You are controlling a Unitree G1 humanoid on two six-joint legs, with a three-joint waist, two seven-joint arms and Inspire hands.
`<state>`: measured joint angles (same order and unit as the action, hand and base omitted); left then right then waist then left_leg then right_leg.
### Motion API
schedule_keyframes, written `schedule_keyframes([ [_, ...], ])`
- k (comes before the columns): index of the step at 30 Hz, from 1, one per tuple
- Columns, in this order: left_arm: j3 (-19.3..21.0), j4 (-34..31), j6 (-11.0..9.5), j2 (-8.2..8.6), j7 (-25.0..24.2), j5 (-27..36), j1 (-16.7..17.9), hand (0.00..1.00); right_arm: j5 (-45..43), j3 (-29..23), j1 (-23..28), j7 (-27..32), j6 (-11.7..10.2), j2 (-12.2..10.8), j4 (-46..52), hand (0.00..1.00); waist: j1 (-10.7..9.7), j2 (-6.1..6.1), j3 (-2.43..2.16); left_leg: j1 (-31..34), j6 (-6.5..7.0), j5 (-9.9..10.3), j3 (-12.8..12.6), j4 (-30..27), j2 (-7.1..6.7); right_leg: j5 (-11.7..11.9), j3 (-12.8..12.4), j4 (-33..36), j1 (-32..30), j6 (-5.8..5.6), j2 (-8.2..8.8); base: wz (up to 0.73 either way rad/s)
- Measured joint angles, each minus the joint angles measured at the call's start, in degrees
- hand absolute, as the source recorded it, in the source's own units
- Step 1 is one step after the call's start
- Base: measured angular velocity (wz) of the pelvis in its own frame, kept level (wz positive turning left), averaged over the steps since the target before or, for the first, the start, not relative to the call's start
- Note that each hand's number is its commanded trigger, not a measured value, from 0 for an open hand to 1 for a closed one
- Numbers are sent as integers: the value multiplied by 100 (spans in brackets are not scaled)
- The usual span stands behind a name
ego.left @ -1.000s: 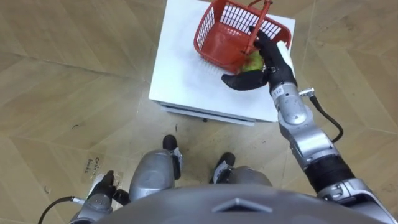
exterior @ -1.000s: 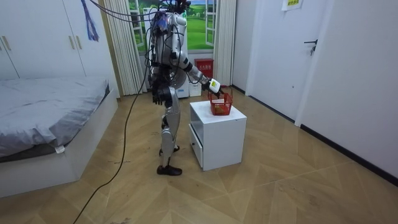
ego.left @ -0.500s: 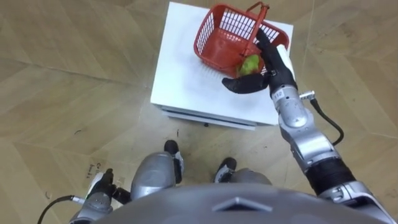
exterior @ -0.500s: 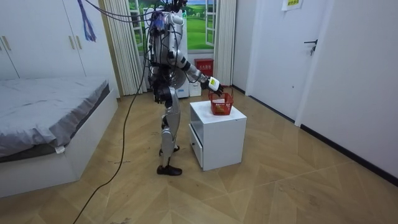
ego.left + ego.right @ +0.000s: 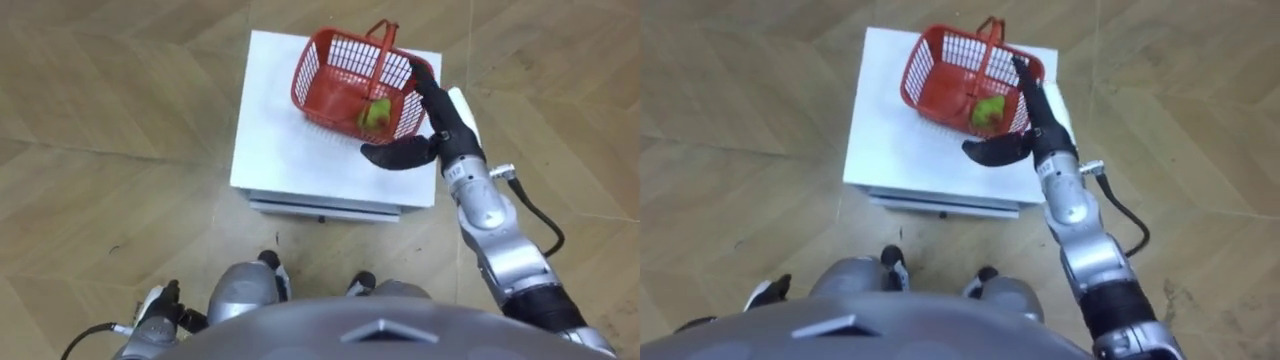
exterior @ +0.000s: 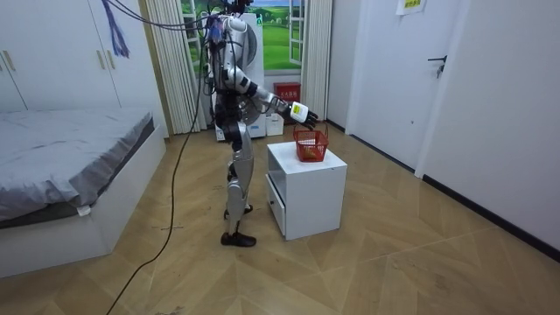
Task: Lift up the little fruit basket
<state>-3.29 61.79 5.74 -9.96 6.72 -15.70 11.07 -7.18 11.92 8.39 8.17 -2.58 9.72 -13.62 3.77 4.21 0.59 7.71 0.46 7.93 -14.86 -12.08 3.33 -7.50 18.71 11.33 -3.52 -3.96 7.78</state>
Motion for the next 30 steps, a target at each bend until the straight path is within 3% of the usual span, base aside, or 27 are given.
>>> schedule_keyframes([
  [2, 124, 7, 12, 27, 11, 2, 18, 0, 3, -137, 93, 55, 0, 48, 26, 0, -16, -84, -34, -208, -10, 9, -103, 74, 1, 0, -128, -10, 110, 0, -2, -27],
  [7, 431, -92, 4, 24, 29, 50, 30, 0, -109, -443, 316, 123, 8, 124, 103, 0, -229, -195, -68, -439, -17, 13, -174, 166, -4, -9, -187, -69, 303, -7, -7, -11],
  [12, 592, -246, -60, 32, 42, 46, 87, 0, -273, -693, 652, 164, 4, 184, 127, 0, -336, -176, -77, -562, -26, 21, -238, 172, -6, -13, -288, -73, 390, -5, -22, -6],
  [14, 684, -243, -111, 32, 44, 50, 102, 0, -277, -810, 760, 165, -22, 194, -12, 0, -371, -163, -58, -640, -26, 20, -243, 167, -3, -13, -291, -87, 454, -5, -24, 0],
  [17, 707, -371, -160, 32, 61, 60, 223, 0, -259, -1007, 1106, 190, -59, 196, -495, 0, -383, -177, -56, -769, -39, 48, -229, 210, -5, -42, -281, -150, 580, -11, -20, 0],
  [25, 831, -217, -202, 28, 176, 30, 427, 0, -291, -1207, 1190, 387, -114, 182, -2910, 0, -372, -175, -68, -991, -101, 95, -228, 260, -15, -109, -282, -216, 810, -17, -57, 0],
  [30, 995, -203, 18, 132, 161, -24, 529, 0, -316, -1325, 1099, 285, 68, 136, -4087, 0, -370, -165, -70, -1040, -148, 124, -170, 251, -3, -156, -179, -260, 917, 10, -88, 6],
])
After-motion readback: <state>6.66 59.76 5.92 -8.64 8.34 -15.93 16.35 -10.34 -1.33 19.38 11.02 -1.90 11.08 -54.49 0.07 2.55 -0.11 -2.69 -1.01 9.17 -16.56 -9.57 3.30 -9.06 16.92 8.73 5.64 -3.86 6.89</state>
